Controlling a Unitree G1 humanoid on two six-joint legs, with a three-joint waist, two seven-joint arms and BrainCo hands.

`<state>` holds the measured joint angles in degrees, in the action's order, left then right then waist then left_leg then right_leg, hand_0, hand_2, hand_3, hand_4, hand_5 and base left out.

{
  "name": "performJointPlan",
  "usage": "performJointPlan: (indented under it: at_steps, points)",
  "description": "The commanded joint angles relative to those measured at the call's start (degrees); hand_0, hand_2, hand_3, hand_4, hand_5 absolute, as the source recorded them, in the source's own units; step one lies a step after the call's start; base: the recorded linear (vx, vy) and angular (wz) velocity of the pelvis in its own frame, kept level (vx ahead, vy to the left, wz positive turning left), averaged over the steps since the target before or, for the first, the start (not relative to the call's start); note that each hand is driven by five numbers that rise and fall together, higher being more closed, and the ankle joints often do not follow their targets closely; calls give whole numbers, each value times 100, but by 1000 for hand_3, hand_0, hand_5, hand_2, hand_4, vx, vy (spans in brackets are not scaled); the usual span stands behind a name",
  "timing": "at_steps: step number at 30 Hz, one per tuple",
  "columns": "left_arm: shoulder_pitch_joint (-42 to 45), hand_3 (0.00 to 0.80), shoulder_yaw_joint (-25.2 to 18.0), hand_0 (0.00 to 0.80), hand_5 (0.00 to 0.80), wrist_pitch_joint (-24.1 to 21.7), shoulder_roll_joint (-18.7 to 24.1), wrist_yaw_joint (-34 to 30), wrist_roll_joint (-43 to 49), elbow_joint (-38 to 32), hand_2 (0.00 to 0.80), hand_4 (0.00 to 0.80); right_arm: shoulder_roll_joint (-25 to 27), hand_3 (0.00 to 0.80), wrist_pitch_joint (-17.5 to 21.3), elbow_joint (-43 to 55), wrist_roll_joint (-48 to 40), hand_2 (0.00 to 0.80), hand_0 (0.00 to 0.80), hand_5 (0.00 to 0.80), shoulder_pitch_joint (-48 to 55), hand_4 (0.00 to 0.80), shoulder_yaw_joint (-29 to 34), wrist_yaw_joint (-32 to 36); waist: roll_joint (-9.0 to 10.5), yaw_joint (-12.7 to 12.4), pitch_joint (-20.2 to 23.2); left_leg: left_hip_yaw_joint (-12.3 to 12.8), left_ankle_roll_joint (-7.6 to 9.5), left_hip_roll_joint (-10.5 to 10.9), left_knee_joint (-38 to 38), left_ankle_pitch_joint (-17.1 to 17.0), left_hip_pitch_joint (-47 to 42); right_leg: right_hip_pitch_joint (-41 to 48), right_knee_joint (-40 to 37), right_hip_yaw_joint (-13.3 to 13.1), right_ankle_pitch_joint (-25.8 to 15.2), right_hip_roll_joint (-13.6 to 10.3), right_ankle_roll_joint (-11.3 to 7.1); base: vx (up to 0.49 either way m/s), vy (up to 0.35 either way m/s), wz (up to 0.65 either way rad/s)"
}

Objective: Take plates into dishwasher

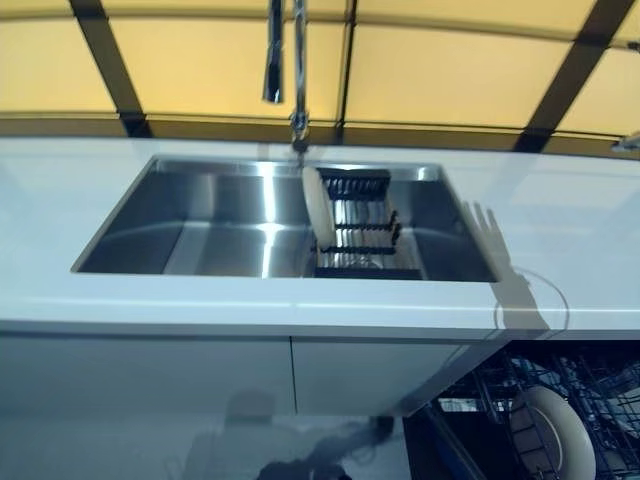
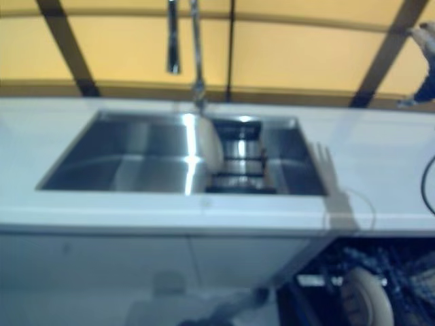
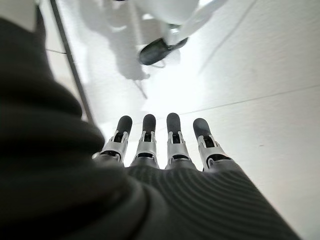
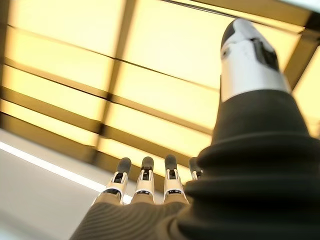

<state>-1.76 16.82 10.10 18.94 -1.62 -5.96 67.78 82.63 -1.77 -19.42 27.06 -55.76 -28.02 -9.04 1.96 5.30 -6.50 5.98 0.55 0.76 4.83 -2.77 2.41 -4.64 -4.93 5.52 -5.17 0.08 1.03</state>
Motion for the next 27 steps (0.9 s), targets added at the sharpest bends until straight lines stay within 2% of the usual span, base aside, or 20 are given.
performJointPlan:
  at_steps: [1,5,9,27]
  points:
    - [-259,0,173,0,0,101,349,-13,-392,-4,0,0,-29,0,-5,-257,439,0,0,0,-1254,0,-791,-437,122,-247,-444,-207,59,-21,17,192,185,112,-7,-13,285,16,-431,-53,24,16]
    - [-354,0,199,0,0,152,385,-7,-567,-48,0,0,-206,0,64,-396,605,0,0,0,-1994,0,-1641,-427,72,-310,-640,-324,50,12,17,109,354,-15,-7,69,264,-5,-411,-37,24,21]
    - [-379,0,197,0,0,99,360,13,-666,-46,0,0,-387,0,104,-472,638,0,0,0,-2416,0,-2125,-594,37,-354,-758,-383,43,30,17,57,457,-84,-7,154,260,-25,-394,-29,31,9]
    - [-413,0,229,0,0,-63,379,19,-765,-188,0,0,-692,0,121,-303,1151,0,0,0,-3210,0,-2747,-417,1,-468,-1051,-468,63,77,17,-1,643,-251,3,246,216,-88,-417,-9,17,6]
